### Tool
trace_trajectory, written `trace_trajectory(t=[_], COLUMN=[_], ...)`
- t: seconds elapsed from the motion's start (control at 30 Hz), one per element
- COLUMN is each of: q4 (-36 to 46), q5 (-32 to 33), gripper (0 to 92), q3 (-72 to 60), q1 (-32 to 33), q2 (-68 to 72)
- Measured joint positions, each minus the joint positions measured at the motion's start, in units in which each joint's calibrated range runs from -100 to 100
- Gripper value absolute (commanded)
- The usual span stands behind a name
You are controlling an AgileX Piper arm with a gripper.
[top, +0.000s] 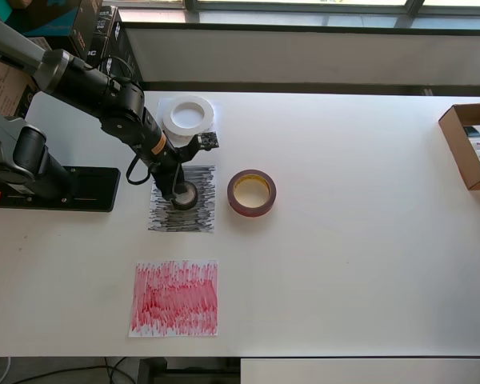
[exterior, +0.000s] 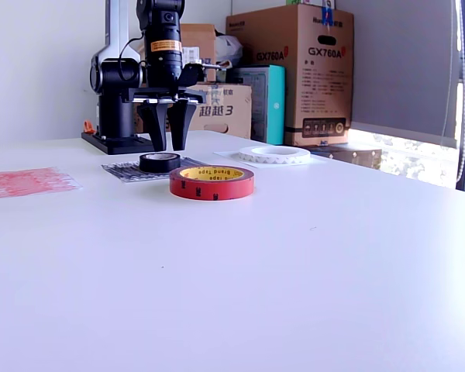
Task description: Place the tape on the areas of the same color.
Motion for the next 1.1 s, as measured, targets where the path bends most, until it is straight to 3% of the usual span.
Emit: trace_trajectory(t=[0.57, 1.1], q4=[1.09, 18.19], q5=[2.41, 15.45], gripper=[44.4, 44.4], q3=[-11.45, -33.77], q1=[0.15, -5.48], q2=[0.0, 11.84])
